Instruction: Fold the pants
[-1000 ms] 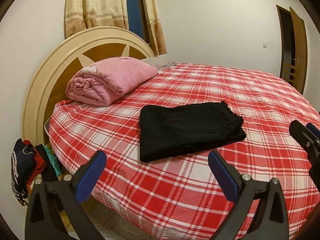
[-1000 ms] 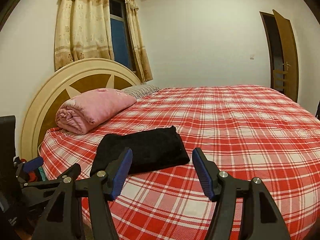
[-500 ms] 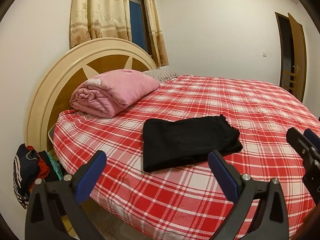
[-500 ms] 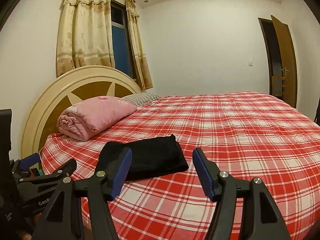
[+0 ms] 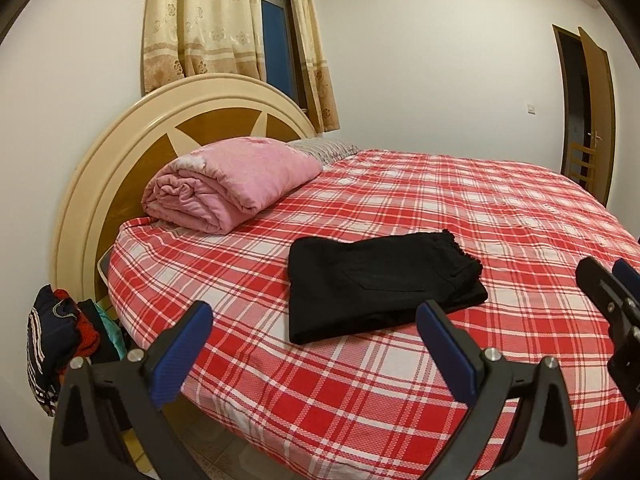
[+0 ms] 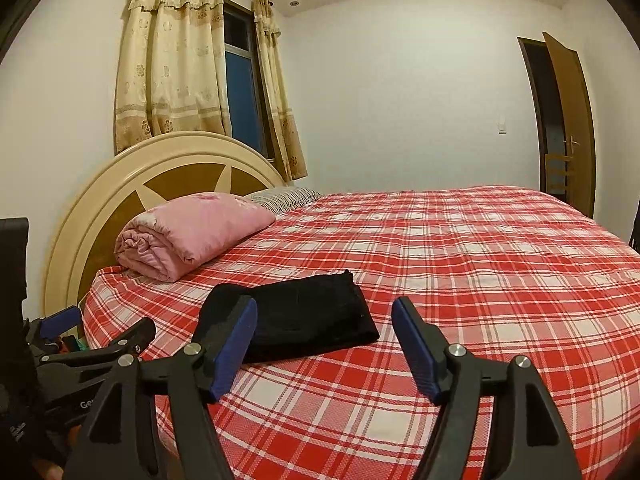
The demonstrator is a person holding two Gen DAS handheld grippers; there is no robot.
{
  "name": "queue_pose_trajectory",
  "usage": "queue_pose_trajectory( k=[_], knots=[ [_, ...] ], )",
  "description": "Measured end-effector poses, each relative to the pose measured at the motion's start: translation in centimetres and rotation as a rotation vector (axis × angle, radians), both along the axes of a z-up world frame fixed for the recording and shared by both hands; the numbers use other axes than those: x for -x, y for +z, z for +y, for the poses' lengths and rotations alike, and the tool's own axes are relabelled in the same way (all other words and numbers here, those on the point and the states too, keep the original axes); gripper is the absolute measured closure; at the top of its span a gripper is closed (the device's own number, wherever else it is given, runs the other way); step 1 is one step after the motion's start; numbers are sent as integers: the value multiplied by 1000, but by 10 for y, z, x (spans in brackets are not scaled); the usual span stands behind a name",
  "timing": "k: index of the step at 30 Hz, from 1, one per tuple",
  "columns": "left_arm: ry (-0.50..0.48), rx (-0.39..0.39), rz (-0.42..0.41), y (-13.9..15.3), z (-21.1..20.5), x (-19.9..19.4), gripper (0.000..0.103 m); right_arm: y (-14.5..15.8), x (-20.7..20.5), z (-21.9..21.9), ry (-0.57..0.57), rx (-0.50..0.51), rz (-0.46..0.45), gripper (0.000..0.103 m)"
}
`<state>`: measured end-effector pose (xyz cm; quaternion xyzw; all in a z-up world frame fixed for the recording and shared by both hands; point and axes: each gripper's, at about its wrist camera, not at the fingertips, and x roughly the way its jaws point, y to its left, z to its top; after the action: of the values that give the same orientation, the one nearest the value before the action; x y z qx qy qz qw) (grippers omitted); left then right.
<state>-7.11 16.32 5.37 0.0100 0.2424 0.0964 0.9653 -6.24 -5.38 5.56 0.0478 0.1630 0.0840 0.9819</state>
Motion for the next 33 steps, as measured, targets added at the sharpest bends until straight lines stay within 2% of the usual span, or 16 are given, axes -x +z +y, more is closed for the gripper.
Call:
queue_pose_trajectory(
  k=[21, 33],
  knots=[
    [-2, -10, 18, -5, 2, -3, 0, -5, -4, -2, -1, 1, 21, 31],
    [28, -21, 22, -3, 5, -5, 0, -4, -3, -8, -21, -8, 6, 31]
  ],
)
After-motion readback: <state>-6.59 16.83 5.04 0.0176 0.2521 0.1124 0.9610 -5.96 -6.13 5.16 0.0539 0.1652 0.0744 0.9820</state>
